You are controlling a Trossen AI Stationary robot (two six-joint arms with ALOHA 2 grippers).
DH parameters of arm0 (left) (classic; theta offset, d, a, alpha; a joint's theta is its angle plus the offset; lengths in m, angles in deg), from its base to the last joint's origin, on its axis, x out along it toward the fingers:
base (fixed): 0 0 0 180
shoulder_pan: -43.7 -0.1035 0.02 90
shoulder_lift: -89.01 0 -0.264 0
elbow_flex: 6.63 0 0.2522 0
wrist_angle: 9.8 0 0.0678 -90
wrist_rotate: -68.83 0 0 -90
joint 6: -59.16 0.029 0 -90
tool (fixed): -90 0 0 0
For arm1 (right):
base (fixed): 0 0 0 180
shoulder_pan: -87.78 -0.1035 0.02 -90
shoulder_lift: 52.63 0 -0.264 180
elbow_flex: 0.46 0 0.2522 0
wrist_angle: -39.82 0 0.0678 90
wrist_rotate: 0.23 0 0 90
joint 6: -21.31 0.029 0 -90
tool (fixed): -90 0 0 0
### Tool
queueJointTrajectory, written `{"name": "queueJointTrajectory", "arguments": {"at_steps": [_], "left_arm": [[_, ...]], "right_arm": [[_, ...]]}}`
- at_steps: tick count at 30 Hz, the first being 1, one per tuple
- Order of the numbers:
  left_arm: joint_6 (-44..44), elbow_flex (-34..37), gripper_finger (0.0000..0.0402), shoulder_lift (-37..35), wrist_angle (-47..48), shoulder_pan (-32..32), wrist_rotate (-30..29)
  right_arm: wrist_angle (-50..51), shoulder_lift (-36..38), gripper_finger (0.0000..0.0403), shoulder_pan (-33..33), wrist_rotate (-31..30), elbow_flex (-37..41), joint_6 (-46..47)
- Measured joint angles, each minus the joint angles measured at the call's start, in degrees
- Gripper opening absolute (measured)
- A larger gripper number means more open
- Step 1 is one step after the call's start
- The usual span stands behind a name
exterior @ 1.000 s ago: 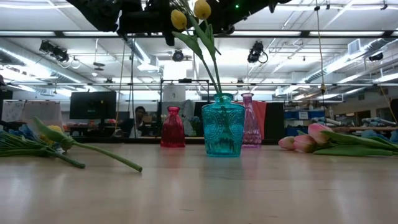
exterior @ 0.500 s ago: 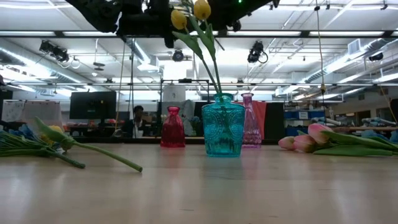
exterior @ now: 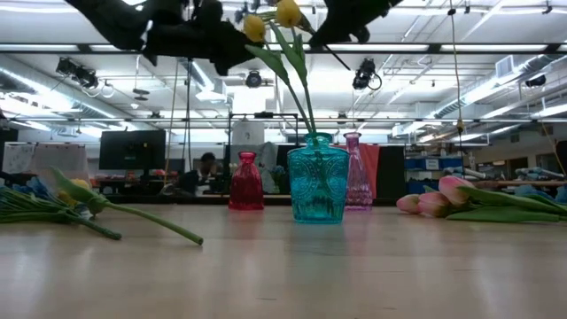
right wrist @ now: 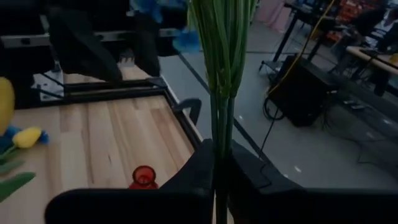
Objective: Sort flowers into vase by color
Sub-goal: Put the middle right blue flowers into the pink vase
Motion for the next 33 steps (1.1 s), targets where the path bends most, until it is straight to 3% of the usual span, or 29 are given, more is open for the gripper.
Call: {"name": "queueJointTrajectory", "arguments": {"at_steps": [7,15,22,33], "left_arm": [[1.96,8.40,0.0163,-9.36,-2.69,1.77,-7.26],[2.76,15.61,0.0163,-16.57,-11.57,2.15,-7.56],[-1.89,26.33,0.0163,-18.31,-24.67,2.11,-8.85],[-4.43,33.82,0.0163,-20.64,-27.51,2.10,-12.62]], "right_arm": [[-13.85,5.54,0.0034,-0.11,-0.31,13.82,0.91],[-22.92,8.35,0.0035,0.80,0.17,23.26,2.98],[-31.84,8.94,0.0035,1.18,1.09,28.66,3.48],[-55.49,8.89,0.0035,1.18,2.19,38.92,2.60]]}}
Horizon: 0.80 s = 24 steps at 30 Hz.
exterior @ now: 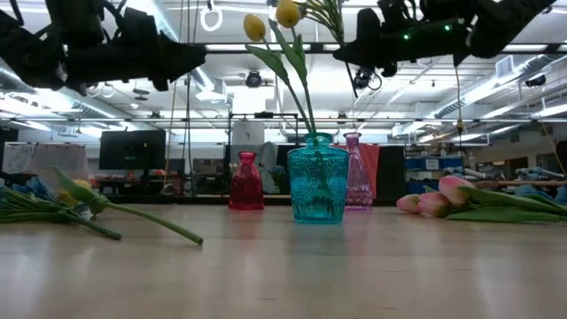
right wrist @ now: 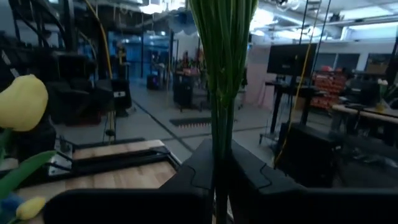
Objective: Sort flowers into vase by color
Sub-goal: Put the middle right blue flowers into the pink vase
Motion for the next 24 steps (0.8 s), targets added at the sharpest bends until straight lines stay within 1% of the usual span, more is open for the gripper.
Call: {"name": "queueJointTrajectory", "arguments": {"at_steps": [5,8,12,18,24], "left_arm": [[0.69,2.35,0.0163,-0.27,0.98,-0.07,-3.74],[0.16,3.02,0.0163,-0.25,2.16,-0.06,-4.78],[-1.72,3.45,0.0163,-0.09,2.41,-0.04,-4.80],[-3.49,3.45,0.0163,0.12,2.45,-0.02,-4.44],[-3.37,3.45,0.0163,0.14,3.13,-0.02,-3.88]], "right_arm": [[-6.75,-0.32,0.0036,0.02,1.59,3.74,1.74],[-6.89,-1.57,0.0036,0.11,1.59,4.21,1.84],[-10.26,-6.08,0.0036,0.97,2.68,4.21,2.49],[-18.01,-12.61,0.0036,2.36,3.19,4.21,1.79],[-19.11,-15.45,0.0036,3.47,3.40,4.21,1.66]]}}
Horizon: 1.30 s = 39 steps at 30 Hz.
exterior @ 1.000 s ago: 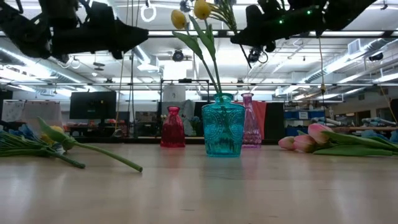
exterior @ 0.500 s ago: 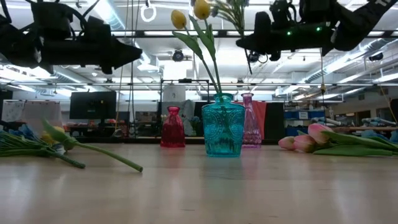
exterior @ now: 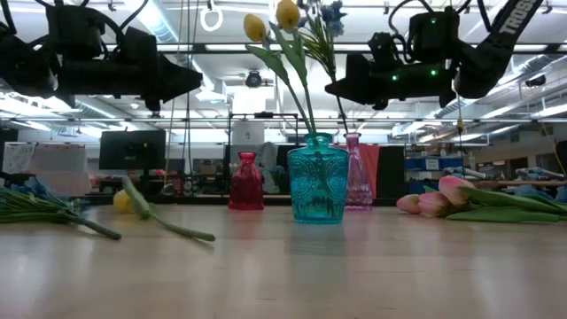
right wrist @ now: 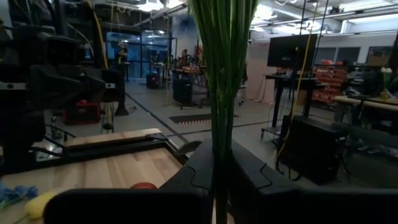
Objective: Sort flowers into vase by color
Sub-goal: Put the middle right blue flowers into the pink vase
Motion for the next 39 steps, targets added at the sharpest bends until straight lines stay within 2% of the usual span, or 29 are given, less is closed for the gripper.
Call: {"name": "queueJointTrajectory", "arguments": {"at_steps": [13,26,32,39], "left_arm": [[0.17,0.00,0.0163,0.01,1.84,0.00,-0.83],[0.35,0.00,0.0163,0.01,1.86,0.00,-1.16],[0.37,0.00,0.0163,0.01,2.18,0.00,-1.17],[0.36,0.00,0.0163,0.03,2.27,0.00,-1.16]], "right_arm": [[-0.85,2.23,0.0039,0.25,-1.36,5.24,1.09],[-0.04,1.83,0.0083,0.25,-1.20,5.25,2.12],[2.39,2.11,0.0118,0.25,-0.37,5.25,2.15],[13.16,7.65,0.0186,0.25,0.32,5.25,2.60]]}}
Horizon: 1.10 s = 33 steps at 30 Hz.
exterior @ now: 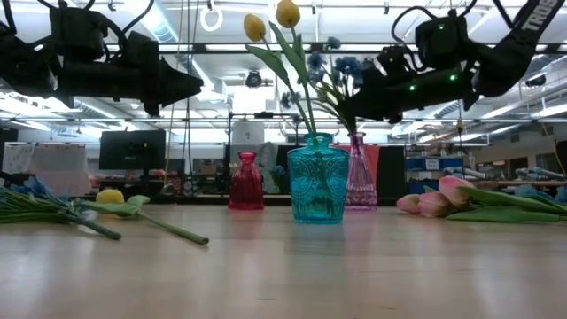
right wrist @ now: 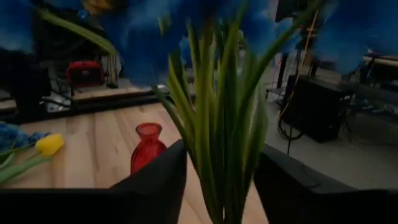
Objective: Sort flowers into vase by color
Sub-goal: Put the middle right blue flowers into the pink vase, then put the right blue flowers into the pink vase
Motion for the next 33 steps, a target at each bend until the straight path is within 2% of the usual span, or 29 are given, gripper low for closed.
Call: {"name": "queueJointTrajectory", "arguments": {"at_steps": [7,13,18,25,29,33], "left_arm": [[-0.15,-0.07,0.0163,-0.02,4.07,0.00,0.01],[-0.18,-0.07,0.0163,-0.02,6.48,0.00,0.39],[-1.53,-0.07,0.0163,-0.02,5.86,0.00,4.63],[-3.59,-0.07,0.0163,-0.04,2.73,0.00,15.01],[-3.64,-0.07,0.0163,-0.04,1.88,0.00,16.87],[-3.64,-0.07,0.0163,-0.04,1.18,0.00,17.05]], "right_arm": [[17.44,10.86,0.0230,-0.96,0.27,-0.12,1.80],[38.17,17.77,0.0233,-2.47,0.27,-4.09,6.33],[55.87,20.74,0.0232,-3.45,0.00,-10.65,10.57],[86.43,20.86,0.0231,-4.96,0.65,-20.43,29.82],[98.98,18.90,0.0230,-6.64,4.84,-21.46,41.93],[109.36,14.43,0.0229,-8.94,11.90,-21.46,53.00]]}}
